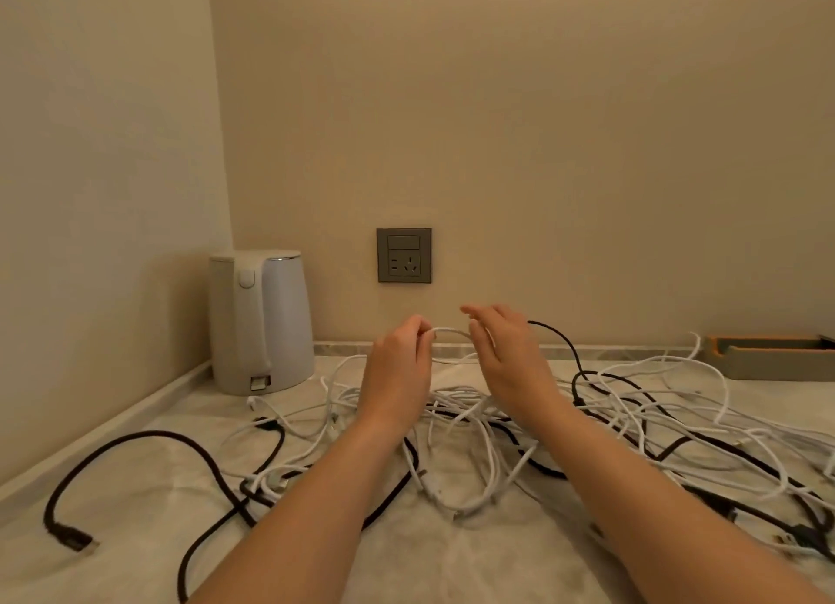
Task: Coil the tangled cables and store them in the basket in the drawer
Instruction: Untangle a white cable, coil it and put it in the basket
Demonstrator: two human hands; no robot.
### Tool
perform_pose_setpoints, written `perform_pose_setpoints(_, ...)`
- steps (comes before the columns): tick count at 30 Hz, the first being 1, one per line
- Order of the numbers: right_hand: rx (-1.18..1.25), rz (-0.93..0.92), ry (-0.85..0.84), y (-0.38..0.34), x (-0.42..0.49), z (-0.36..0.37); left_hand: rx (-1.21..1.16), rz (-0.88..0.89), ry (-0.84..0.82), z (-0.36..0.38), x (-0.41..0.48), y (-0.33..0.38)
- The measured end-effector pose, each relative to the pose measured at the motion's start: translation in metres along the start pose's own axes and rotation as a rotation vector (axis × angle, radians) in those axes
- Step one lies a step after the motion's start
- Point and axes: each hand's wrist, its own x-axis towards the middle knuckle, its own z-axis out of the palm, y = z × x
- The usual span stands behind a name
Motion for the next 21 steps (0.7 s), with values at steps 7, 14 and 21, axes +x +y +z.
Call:
perform_pose_setpoints(7,0.213,-0.015,0.041,-0.02,0.0,-0.014,-0.075,0.112,-0.07,-0.013,-0.002,0.001)
perform_pose_setpoints(14,0.327,0.043,0.295,-0.022,-0.005,-0.034,0.061,-0.144,-0.238,-0.014,-0.005,-0.024)
perform_pose_setpoints(21,0.3,0.253,0.458,0.001,-0.001,-0.048,0.086,-0.277,-0.276,-0.027,-0.002,-0.037)
